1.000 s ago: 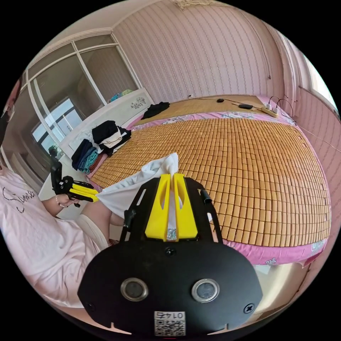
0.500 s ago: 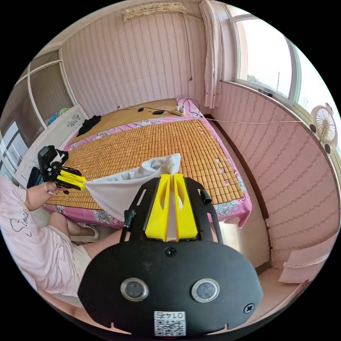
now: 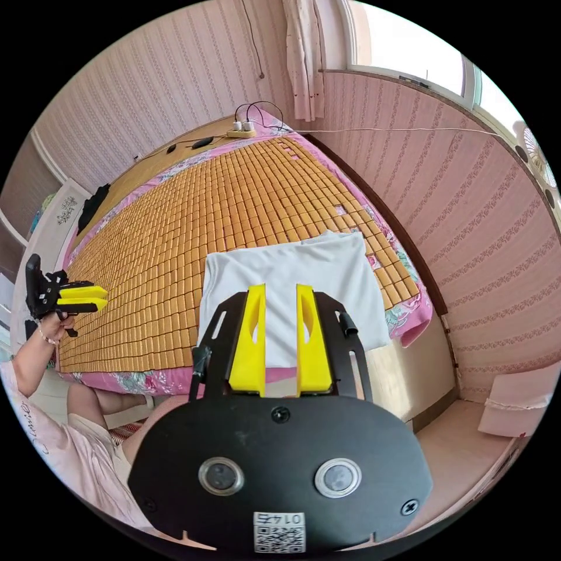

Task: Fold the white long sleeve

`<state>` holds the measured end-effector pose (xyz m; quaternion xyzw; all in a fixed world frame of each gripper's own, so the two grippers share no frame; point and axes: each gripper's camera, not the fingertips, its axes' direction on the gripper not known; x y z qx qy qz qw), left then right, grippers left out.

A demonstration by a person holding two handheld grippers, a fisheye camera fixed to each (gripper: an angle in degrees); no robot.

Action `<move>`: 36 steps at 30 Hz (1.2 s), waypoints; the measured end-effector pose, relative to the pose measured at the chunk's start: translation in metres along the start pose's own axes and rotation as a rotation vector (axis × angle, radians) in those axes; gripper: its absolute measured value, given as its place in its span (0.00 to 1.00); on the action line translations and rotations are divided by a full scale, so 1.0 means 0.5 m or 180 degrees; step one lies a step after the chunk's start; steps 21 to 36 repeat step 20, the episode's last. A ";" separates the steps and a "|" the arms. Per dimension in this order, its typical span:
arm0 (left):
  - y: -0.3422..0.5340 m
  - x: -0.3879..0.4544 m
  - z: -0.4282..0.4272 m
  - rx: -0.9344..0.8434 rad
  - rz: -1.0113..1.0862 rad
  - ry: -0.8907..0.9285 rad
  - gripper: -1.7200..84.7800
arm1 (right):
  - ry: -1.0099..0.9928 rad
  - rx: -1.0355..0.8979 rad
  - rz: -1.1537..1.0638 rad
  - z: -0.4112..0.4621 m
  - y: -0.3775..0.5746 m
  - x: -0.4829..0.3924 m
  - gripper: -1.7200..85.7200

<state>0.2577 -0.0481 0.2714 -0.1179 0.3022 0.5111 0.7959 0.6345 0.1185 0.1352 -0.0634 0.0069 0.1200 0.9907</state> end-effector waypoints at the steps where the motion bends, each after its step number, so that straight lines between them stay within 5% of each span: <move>1: 0.030 0.004 -0.013 0.0002 -0.0037 0.0016 0.09 | 0.0049 -0.0084 -0.0122 0.002 0.029 -0.059 0.12; 10: 0.477 0.078 -0.284 0.0471 -0.0696 -0.0579 0.10 | 0.0246 0.0017 -0.1436 -0.102 0.105 -0.590 0.12; 15: 0.751 0.139 -0.444 0.0765 -0.1152 -0.1677 0.10 | 0.0281 0.0172 -0.1963 -0.145 0.109 -0.836 0.12; 20: 1.007 0.177 -0.536 0.1111 -0.1833 -0.2110 0.10 | 0.0226 0.0416 -0.2700 -0.191 0.149 -1.113 0.11; 36: 1.007 0.177 -0.536 0.1111 -0.1833 -0.2110 0.10 | 0.0226 0.0416 -0.2700 -0.191 0.149 -1.113 0.11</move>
